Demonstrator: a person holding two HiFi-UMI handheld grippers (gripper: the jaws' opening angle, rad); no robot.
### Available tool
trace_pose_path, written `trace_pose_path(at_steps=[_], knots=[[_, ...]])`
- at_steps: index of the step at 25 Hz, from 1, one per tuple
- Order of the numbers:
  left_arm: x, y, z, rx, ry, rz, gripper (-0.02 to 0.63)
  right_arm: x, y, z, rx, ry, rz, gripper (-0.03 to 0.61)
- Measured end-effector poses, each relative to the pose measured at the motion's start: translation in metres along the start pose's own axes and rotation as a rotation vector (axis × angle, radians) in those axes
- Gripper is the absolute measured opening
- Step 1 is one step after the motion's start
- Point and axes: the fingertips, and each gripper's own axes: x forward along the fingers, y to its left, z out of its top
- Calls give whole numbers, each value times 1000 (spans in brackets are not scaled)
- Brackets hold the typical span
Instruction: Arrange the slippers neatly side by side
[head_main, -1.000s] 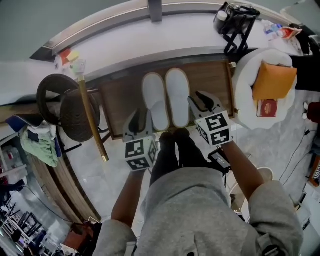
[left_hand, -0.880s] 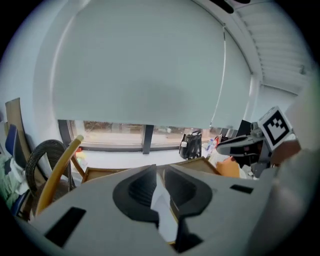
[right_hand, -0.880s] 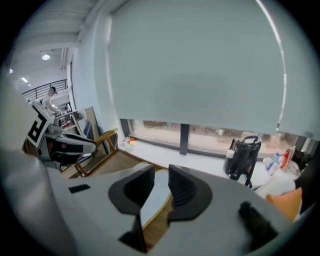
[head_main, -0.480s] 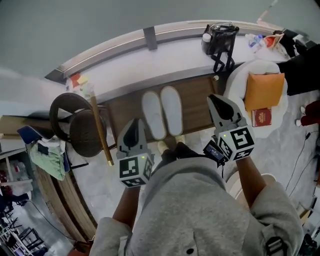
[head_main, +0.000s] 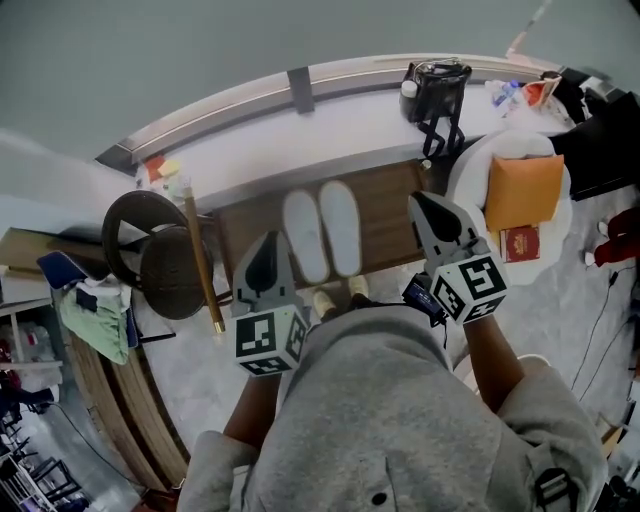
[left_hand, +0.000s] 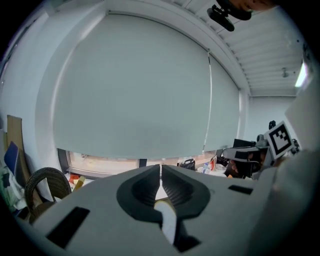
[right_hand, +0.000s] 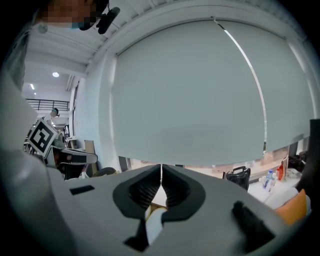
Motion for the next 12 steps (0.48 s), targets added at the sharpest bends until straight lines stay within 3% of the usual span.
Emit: trace_pose_path(at_steps=[12], knots=[[0,7,-7,-23,18,27,18,7,7,-9,11,20,23,31]])
